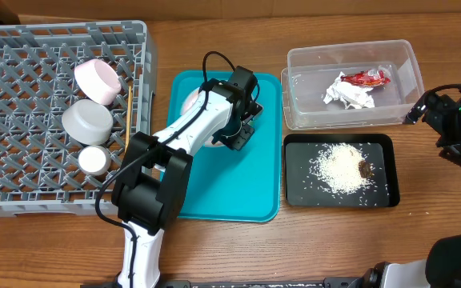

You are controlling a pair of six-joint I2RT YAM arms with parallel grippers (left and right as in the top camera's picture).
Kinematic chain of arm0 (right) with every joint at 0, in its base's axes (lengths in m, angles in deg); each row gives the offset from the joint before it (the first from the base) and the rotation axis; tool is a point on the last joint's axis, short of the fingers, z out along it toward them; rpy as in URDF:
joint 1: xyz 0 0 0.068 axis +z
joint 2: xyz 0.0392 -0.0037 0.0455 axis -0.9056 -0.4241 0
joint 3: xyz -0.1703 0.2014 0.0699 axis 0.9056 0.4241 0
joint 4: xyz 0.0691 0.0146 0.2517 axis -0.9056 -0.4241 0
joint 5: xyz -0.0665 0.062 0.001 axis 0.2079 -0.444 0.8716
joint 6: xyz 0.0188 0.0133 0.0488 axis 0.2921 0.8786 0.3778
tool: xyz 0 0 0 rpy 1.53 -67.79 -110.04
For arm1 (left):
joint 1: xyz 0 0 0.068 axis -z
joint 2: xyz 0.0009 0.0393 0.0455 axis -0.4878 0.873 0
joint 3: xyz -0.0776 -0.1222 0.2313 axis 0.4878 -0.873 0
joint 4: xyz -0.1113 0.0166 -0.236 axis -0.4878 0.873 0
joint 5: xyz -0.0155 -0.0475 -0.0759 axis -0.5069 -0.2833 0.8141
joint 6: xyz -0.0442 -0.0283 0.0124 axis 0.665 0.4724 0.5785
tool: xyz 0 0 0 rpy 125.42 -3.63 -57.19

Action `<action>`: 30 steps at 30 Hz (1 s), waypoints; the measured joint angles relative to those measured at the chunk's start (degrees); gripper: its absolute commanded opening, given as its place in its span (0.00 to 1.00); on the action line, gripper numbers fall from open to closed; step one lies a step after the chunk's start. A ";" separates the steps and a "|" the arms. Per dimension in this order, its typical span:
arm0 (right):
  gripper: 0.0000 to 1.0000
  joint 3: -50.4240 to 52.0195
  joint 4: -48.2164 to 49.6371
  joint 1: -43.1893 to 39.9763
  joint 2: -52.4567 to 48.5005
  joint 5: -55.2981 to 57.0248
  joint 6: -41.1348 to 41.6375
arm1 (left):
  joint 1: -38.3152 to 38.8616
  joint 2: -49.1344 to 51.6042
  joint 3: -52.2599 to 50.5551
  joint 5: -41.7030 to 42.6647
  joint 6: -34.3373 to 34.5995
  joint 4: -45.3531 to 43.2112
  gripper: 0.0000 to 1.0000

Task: Sort waste into correct bins and load items into the dishwasher
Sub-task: 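Grasp the white plate rim with the left gripper and lift it, then set the white plate upright in the dish rack with the left gripper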

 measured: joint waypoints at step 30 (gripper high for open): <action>1.00 0.00 -0.31 0.00 0.00 0.00 0.02 | -17.70 -14.78 24.68 7.39 10.34 14.43 0.04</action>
